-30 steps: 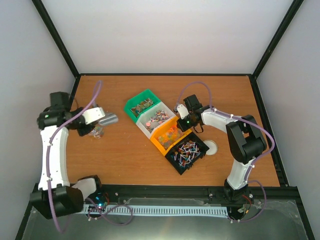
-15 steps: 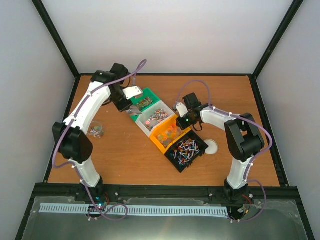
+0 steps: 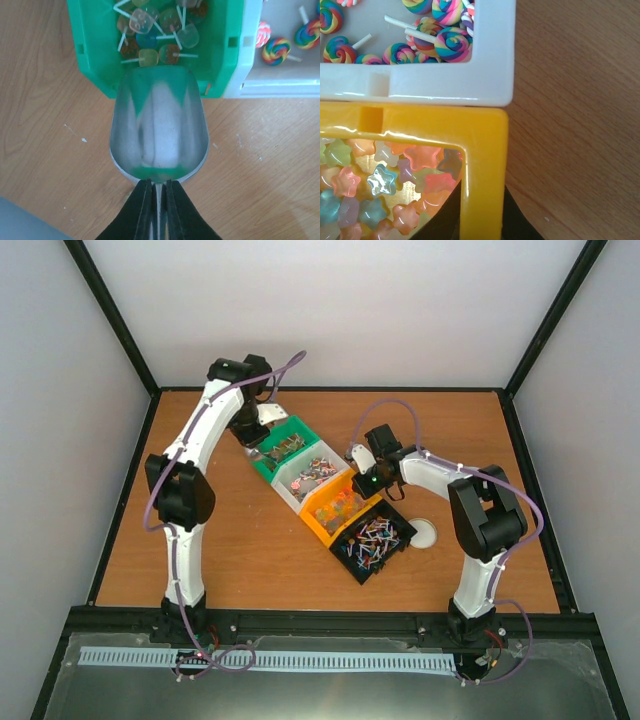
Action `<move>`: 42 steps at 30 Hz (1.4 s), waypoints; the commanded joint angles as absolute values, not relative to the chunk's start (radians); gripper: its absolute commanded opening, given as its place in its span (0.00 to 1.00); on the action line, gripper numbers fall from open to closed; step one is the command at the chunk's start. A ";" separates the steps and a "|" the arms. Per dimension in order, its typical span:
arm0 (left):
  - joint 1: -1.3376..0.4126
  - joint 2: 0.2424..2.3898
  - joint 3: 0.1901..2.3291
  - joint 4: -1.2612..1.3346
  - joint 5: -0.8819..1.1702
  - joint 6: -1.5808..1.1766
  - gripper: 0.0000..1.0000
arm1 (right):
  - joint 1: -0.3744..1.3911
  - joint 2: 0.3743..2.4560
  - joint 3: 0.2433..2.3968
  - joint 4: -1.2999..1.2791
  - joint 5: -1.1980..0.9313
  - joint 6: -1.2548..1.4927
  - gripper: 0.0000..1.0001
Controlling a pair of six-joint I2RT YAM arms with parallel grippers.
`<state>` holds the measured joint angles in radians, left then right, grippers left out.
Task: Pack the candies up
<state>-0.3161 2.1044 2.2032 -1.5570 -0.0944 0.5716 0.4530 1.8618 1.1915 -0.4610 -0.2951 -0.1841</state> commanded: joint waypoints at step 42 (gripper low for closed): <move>-0.239 1.870 1.303 -0.539 0.307 0.525 0.01 | 0.446 1.917 1.229 -0.507 -0.309 -0.291 0.03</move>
